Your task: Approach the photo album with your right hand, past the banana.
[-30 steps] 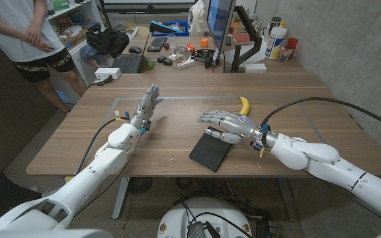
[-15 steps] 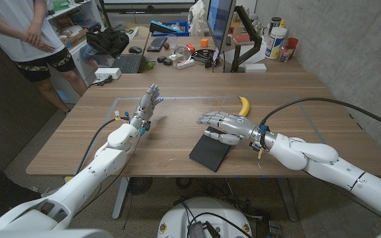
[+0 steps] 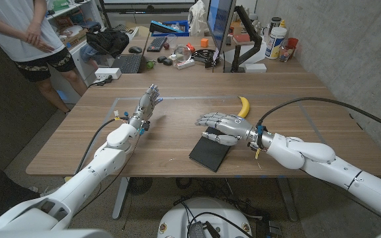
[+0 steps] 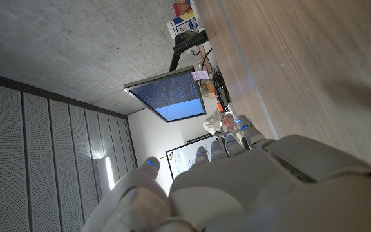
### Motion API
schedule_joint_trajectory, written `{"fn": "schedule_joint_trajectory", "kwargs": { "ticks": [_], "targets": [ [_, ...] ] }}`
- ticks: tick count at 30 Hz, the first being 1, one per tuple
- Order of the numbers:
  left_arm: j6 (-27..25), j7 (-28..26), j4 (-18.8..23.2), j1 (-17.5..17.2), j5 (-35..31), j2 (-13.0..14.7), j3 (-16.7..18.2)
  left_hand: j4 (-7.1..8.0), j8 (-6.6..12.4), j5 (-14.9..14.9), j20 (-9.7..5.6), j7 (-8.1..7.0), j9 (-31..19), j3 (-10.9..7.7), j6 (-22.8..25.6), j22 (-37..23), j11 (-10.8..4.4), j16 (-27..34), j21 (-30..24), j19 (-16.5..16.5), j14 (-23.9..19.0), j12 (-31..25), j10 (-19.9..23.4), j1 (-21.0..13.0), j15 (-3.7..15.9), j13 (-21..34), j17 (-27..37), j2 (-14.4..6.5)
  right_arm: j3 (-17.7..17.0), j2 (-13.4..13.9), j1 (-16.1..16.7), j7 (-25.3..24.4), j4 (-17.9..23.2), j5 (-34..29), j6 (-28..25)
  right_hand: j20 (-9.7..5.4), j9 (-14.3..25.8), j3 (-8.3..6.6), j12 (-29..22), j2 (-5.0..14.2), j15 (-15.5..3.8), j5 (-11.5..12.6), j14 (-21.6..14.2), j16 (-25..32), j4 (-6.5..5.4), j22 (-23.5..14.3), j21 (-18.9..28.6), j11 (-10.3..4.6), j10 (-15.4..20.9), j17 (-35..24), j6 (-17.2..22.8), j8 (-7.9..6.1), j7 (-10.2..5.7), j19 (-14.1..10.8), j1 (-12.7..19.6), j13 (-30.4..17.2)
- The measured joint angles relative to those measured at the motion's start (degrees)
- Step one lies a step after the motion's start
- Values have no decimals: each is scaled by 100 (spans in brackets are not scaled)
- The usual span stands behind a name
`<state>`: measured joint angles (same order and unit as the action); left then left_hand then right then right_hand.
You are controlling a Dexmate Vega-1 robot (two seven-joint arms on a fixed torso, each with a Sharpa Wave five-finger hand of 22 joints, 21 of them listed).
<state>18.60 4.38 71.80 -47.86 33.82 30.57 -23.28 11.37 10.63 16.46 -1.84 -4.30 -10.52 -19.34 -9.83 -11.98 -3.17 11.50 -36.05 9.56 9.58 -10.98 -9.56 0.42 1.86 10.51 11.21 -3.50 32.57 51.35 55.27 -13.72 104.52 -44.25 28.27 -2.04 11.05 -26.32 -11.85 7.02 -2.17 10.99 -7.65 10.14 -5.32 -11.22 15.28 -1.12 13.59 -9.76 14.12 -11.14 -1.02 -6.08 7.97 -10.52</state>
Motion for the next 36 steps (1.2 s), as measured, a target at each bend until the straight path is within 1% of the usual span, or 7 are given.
{"fn": "schedule_joint_trajectory", "kwargs": {
  "ticks": [8,18,22,25,28,30,36],
  "targets": [
    [25,77,-149,79,19,-35,-1,0,0,0,0,0,0,0,0,0,0,0,0,0,0,0,0,0,0,0,0,0,60,-32,-54,50,-9,-26,-41,0,0,0,0,0,0,0,-1,0,0,0,0,0,0,17,0,0,0,0,0,0],
    [50,128,-225,111,35,-49,-9,0,0,0,0,0,0,0,0,-1,0,0,0,0,0,0,0,0,0,0,0,0,132,-43,-103,99,-15,-69,-84,0,0,0,-1,0,0,0,-1,0,0,0,-25,0,1,16,-31,0,-32,0,0,0],
    [60,130,-236,110,39,-48,-9,25,0,0,0,-1,0,24,-1,-1,0,0,0,0,0,0,0,0,0,0,0,0,150,-44,-112,119,-13,-100,-108,0,0,0,-1,0,1,0,-1,0,0,0,-25,16,-15,16,-31,0,-32,0,0,0],
    [62,131,-236,107,40,-45,-9,25,0,0,0,-79,0,24,-6,-1,0,0,0,0,0,0,0,0,0,0,0,0,168,-46,-118,123,-5,-108,-113,0,0,0,-1,0,0,0,-1,0,0,0,-25,20,-23,16,-31,0,-32,0,0,0],
    [72,135,-236,98,41,-35,-3,25,0,0,0,-86,0,24,1,-1,0,0,0,0,0,0,0,0,0,0,0,0,185,-47,-120,137,3,-121,-124,0,0,0,-1,0,0,0,-1,0,0,0,-25,0,-43,16,-31,0,-32,0,0,0],
    [73,135,-235,96,41,-31,-1,25,0,0,0,-138,0,24,-10,-1,0,0,0,0,0,0,0,0,0,0,0,0,191,-47,-121,152,7,-138,-140,0,0,0,-1,0,0,0,-1,0,0,0,-25,0,-42,16,-52,0,-53,0,0,0],
    [87,157,-233,96,41,-21,1,24,0,0,0,-146,0,24,0,-1,0,0,-44,0,0,0,0,0,0,0,0,0,237,-59,-141,168,14,-164,-165,0,0,0,-1,0,1,0,-2,0,0,0,-25,-20,-62,16,-72,0,-73,0,0,0]
  ]
}}
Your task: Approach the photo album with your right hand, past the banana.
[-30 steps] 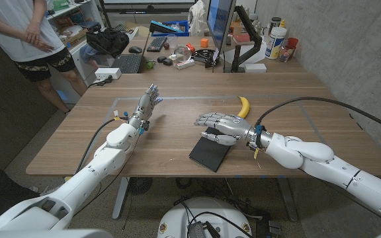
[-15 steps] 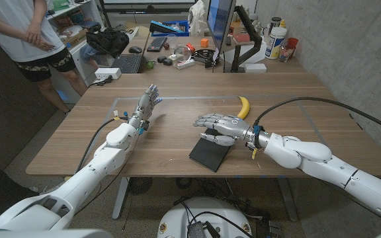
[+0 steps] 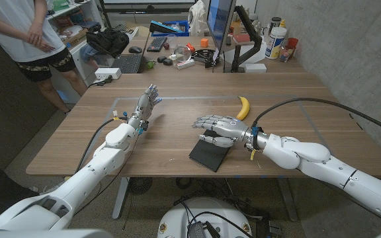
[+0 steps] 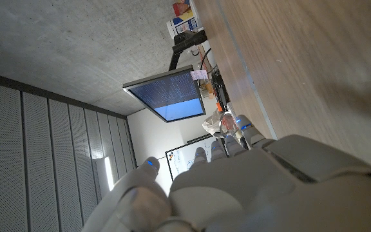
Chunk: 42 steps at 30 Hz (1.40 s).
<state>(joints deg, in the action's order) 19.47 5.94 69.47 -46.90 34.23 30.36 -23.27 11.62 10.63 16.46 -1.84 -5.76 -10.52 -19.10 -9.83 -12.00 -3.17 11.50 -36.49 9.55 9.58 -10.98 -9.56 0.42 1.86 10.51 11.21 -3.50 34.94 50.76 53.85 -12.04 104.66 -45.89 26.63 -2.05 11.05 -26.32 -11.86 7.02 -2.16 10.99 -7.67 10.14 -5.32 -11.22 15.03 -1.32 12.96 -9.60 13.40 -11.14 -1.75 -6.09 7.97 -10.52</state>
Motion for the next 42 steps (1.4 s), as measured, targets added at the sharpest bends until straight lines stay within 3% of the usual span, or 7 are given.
{"fn": "schedule_joint_trajectory", "kwargs": {
  "ticks": [42],
  "targets": [
    [92,187,-225,108,36,30,43,-10,0,0,0,2,0,10,0,0,21,0,0,0,0,0,-21,0,0,0,0,0,380,-215,-349,309,-160,-209,-56,0,0,-42,0,31,11,0,72,0,10,0,-20,20,-81,-1,-30,0,-30,0,31,0]
  ]
}}
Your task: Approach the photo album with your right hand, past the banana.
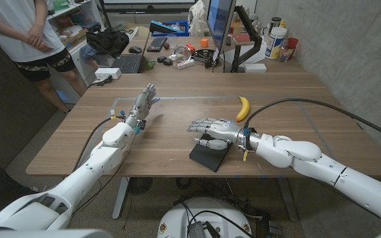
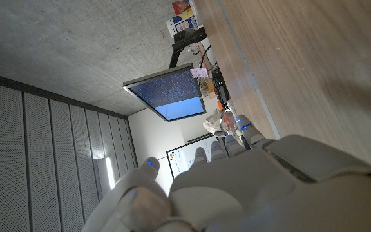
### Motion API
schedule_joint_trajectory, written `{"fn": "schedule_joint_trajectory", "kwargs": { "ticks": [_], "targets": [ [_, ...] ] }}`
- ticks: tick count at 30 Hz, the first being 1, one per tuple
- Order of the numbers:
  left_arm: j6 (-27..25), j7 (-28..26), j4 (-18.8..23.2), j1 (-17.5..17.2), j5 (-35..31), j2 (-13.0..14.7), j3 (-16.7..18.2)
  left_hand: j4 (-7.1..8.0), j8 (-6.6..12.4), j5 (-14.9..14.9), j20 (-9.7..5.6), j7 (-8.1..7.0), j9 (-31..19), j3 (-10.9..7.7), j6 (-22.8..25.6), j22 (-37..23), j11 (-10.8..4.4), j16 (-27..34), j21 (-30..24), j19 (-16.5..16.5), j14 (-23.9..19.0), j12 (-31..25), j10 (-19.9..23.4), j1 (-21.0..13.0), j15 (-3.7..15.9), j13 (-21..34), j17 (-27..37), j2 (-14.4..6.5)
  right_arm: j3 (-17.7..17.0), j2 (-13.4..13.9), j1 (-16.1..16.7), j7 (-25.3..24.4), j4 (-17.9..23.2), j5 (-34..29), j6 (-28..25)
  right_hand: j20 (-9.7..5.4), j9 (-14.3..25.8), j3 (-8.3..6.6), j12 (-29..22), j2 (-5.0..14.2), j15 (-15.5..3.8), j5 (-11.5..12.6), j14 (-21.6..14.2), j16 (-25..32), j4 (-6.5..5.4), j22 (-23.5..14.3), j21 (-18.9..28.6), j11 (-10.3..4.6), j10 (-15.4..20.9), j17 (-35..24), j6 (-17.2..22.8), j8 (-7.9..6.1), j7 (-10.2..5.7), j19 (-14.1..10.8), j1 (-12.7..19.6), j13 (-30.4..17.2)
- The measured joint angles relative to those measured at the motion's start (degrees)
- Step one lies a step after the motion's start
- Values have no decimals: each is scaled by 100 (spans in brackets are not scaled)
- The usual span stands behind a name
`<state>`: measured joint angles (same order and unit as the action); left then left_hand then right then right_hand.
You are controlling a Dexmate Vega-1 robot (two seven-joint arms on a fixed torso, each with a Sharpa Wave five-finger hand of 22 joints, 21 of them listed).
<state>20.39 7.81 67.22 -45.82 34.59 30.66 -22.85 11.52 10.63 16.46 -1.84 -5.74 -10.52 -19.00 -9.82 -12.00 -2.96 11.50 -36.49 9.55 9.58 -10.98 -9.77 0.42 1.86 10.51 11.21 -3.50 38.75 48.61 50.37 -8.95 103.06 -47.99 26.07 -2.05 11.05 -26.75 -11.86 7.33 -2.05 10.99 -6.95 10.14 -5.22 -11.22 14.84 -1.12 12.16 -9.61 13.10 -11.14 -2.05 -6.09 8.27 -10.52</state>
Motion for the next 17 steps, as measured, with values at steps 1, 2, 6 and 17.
{"fn": "schedule_joint_trajectory", "kwargs": {
  "ticks": [1,2,6,17],
  "targets": [
    [5,7,-4,6,1,1,2,-8,0,0,0,0,0,8,0,0,0,0,0,0,0,0,0,0,0,0,0,0,13,-8,-13,5,-11,-4,0,0,0,0,0,0,0,0,0,0,0,0,0,0,0,0,0,0,0,0,0,0],
    [10,11,-12,10,1,1,3,-7,0,0,0,0,0,8,0,0,0,0,0,0,0,0,0,0,0,0,0,0,25,-15,-24,12,-19,-8,0,0,0,0,0,0,0,0,0,0,0,0,0,0,0,0,0,0,0,0,0,0],
    [16,26,-37,24,3,2,4,-7,0,0,0,0,0,7,0,0,0,0,0,0,0,0,0,0,0,0,0,0,55,-36,-59,36,-47,-16,-1,0,0,0,0,0,0,0,0,0,0,0,-22,0,0,0,0,0,0,0,0,0],
    [48,109,-132,72,24,3,11,-7,0,0,0,0,0,7,0,0,0,0,0,0,0,0,0,0,0,0,0,0,177,-143,-197,88,-162,-33,4,0,0,0,0,0,0,0,-1,0,0,0,-22,0,0,0,0,0,0,0,0,0]
  ]
}}
